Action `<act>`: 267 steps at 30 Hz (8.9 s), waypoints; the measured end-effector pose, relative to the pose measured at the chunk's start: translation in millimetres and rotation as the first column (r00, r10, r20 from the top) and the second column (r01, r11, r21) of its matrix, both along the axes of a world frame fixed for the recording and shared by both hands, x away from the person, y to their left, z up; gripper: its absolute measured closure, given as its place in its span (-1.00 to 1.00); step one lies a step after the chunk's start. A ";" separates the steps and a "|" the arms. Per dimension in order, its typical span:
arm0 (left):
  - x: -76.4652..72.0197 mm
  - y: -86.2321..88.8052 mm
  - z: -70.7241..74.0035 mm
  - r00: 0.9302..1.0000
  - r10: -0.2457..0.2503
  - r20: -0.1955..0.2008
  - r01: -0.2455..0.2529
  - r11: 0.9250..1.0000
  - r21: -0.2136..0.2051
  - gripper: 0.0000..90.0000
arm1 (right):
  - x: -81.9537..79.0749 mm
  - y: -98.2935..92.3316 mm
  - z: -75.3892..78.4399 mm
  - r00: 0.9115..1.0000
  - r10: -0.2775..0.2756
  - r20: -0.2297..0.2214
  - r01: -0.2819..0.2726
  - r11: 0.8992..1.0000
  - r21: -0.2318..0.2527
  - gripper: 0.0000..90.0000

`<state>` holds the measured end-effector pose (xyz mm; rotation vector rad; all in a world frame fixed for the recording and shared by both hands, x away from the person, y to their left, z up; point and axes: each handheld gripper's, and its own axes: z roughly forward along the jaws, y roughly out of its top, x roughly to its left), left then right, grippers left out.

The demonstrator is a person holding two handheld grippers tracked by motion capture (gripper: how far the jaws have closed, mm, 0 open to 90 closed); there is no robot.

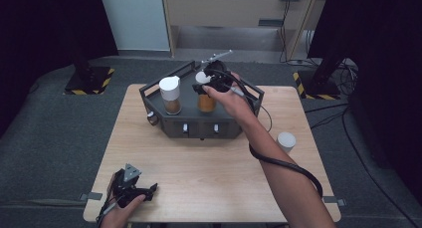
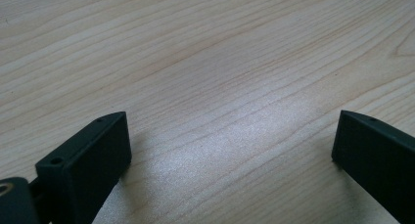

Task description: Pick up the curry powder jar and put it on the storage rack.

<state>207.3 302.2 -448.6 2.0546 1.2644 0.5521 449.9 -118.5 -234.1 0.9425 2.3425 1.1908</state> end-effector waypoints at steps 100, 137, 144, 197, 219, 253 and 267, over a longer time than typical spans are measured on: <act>-1.1 -0.6 -0.2 1.000 0.005 0.002 -0.005 1.000 -0.002 -1.00 | -39.8 -41.8 -19.9 0.997 0.051 0.062 -0.054 0.998 0.044 -0.85; -1.1 -0.7 0.0 1.000 0.006 0.000 -0.006 1.000 -0.002 -1.00 | -61.0 -95.6 -8.5 0.997 0.071 0.016 -0.071 0.997 0.033 -0.85; -0.8 -0.2 0.0 1.000 0.005 -0.001 -0.005 1.000 -0.004 -1.00 | -64.7 -105.2 -7.5 0.997 0.073 0.011 -0.074 0.997 0.031 -0.85; -1.2 -0.8 0.0 1.000 0.006 0.001 -0.006 1.000 -0.002 -1.00 | -119.0 -187.8 -16.6 0.999 -0.052 0.012 0.052 0.998 0.038 -0.88; -1.2 -0.8 -0.1 1.000 0.007 0.001 -0.007 1.000 -0.002 -1.00 | -136.5 -211.8 -23.3 0.992 -0.122 0.018 0.121 0.991 0.052 -0.93; -1.2 -0.9 0.0 1.000 0.007 0.001 -0.007 1.000 -0.002 -1.00 | -159.8 -244.9 -64.5 0.979 -0.205 -0.010 0.205 0.976 0.068 -0.93; -1.2 -0.9 0.0 1.000 0.007 0.001 -0.007 1.000 -0.002 -1.00 | -169.1 -250.8 -85.0 0.973 -0.232 -0.003 0.232 0.972 0.046 -0.94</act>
